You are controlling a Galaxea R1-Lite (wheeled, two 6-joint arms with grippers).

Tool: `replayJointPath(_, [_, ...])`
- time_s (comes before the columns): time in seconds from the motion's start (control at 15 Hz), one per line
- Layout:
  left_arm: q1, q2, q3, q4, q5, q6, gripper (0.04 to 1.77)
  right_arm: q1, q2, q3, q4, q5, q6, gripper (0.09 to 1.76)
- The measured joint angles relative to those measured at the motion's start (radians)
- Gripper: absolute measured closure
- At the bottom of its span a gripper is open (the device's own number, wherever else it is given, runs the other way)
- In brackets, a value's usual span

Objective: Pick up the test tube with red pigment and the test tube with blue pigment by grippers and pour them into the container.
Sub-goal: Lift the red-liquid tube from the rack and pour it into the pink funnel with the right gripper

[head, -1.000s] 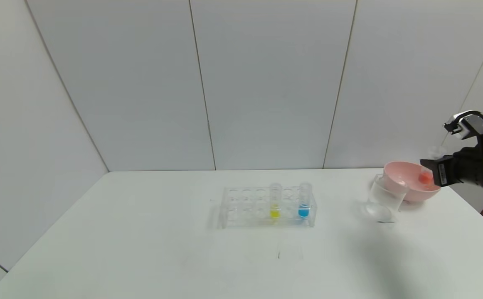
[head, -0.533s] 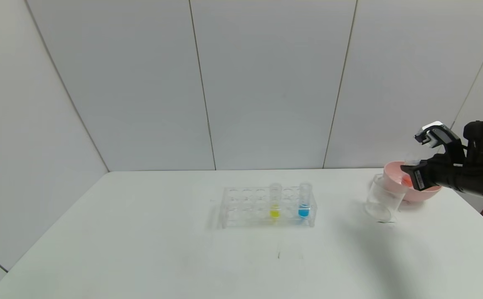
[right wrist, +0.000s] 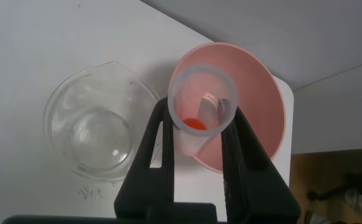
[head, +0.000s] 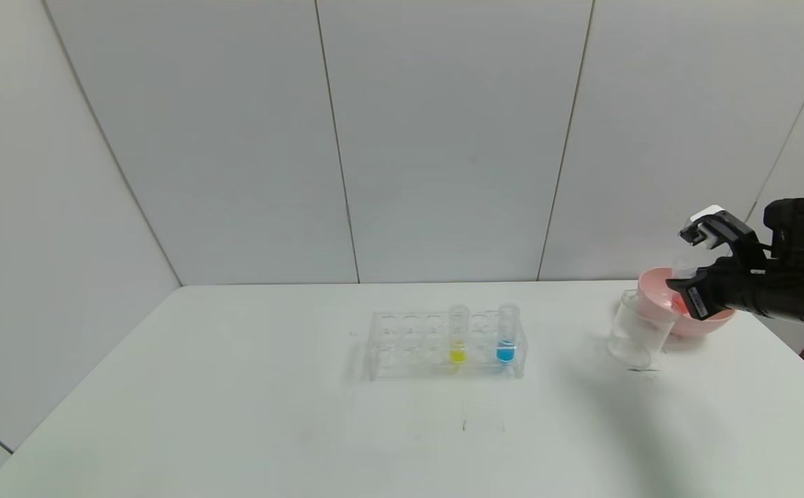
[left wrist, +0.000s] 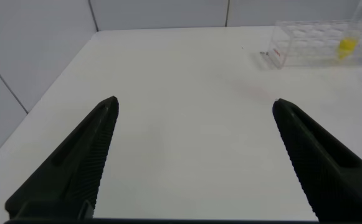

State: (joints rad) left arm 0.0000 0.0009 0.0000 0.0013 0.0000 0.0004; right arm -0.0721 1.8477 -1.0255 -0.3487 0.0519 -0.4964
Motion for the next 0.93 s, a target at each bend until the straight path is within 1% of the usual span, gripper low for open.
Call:
replayJointPath(0.27, [0.0, 0.0, 0.0, 0.0, 0.0, 0.0, 0.05, 0.0, -0.041, -0.05, 0.194, -0.02, -0.096, 1.35])
replayJointPath(0.4, [0.0, 0.0, 0.0, 0.0, 0.0, 0.0, 0.05, 0.002, -0.059, -0.083, 0.231, -0.023, -0.142, 1.35])
replayJointPath(0.6, [0.0, 0.0, 0.0, 0.0, 0.0, 0.0, 0.05, 0.004, -0.068, -0.129, 0.257, -0.023, -0.169, 1.35])
replayJointPath(0.8, [0.0, 0.0, 0.0, 0.0, 0.0, 0.0, 0.05, 0.004, -0.074, -0.172, 0.366, -0.023, -0.219, 1.35])
replayJointPath(0.93, [0.0, 0.0, 0.0, 0.0, 0.0, 0.0, 0.05, 0.003, -0.08, -0.21, 0.461, -0.024, -0.283, 1.35])
